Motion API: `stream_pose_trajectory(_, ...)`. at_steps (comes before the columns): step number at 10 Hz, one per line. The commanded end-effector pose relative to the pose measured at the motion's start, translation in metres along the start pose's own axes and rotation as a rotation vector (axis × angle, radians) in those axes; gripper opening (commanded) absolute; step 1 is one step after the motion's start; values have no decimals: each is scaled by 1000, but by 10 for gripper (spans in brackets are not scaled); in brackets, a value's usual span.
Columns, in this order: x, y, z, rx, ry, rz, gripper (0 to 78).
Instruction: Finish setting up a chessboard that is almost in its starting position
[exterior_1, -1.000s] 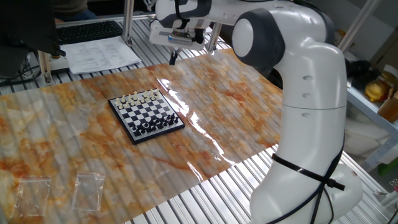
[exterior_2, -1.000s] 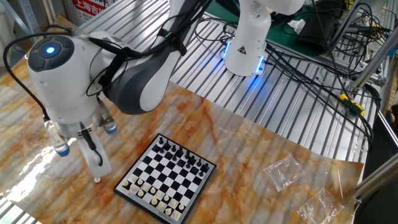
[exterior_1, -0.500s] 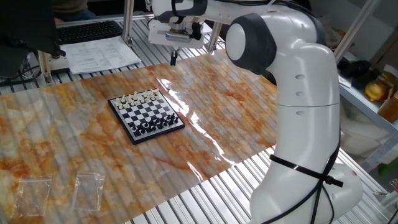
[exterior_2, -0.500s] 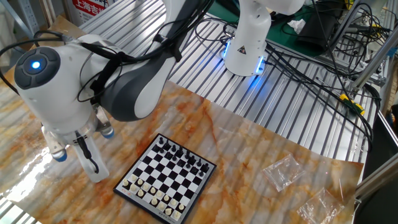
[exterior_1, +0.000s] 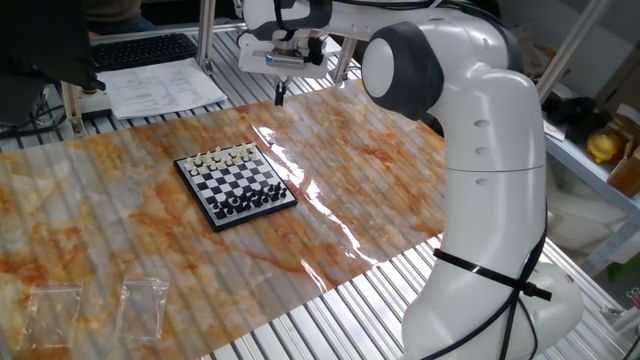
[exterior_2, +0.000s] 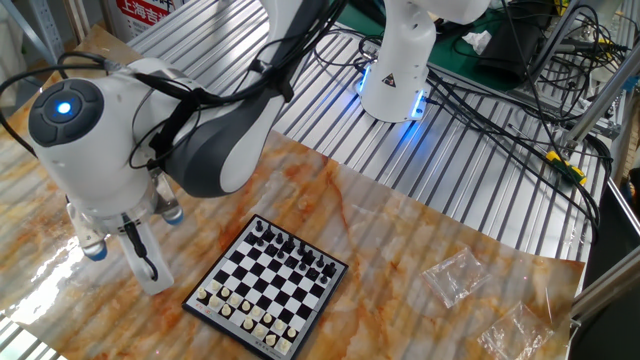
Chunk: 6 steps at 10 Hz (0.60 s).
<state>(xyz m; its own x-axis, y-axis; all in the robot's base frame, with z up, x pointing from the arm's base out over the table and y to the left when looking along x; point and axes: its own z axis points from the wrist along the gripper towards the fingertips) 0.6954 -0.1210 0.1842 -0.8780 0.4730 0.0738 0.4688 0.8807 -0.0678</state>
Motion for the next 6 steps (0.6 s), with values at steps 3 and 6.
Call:
stream_pose_trajectory(3,-18,-13,23,-18,-21,-58,0)
stream_pose_trajectory(6,-22,-14,32,-25,-36,-67,0)
